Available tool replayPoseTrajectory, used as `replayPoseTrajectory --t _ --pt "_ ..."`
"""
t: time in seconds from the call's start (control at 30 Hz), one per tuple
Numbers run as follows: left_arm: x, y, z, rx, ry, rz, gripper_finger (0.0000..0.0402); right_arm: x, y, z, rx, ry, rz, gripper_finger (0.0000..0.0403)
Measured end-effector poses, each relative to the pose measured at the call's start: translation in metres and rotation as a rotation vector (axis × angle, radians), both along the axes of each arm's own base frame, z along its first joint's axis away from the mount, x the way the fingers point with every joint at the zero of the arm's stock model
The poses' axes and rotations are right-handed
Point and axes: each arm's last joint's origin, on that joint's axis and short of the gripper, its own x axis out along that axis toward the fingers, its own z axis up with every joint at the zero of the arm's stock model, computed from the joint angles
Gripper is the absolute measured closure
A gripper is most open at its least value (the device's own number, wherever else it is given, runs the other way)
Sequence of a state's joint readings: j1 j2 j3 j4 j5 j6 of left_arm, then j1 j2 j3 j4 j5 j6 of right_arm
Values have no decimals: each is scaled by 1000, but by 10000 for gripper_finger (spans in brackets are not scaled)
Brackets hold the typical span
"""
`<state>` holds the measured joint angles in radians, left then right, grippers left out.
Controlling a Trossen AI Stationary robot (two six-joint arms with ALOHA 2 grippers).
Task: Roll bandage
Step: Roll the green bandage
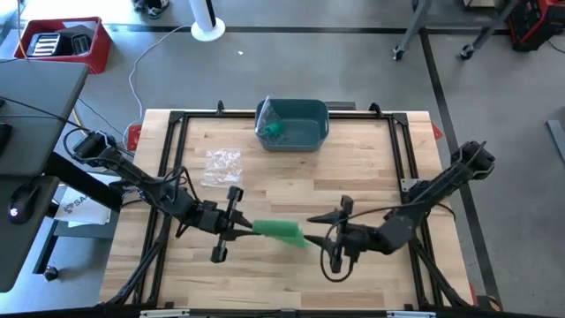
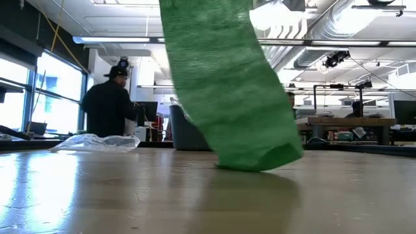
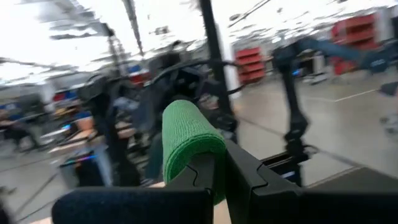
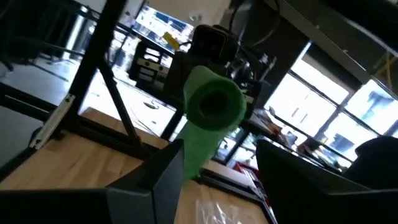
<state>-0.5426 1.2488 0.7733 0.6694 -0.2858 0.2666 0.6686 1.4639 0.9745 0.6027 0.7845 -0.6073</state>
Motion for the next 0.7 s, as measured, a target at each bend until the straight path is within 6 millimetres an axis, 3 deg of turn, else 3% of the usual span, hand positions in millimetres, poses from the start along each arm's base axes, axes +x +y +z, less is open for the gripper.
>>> replayPoseTrajectory --t 0.4,0.7 --pt "8 -2 -10 72 16 57 387 2 1 4 144 -5 40 210" --pt "11 -3 -14 108 28 86 386 7 4 20 296 169 35 210"
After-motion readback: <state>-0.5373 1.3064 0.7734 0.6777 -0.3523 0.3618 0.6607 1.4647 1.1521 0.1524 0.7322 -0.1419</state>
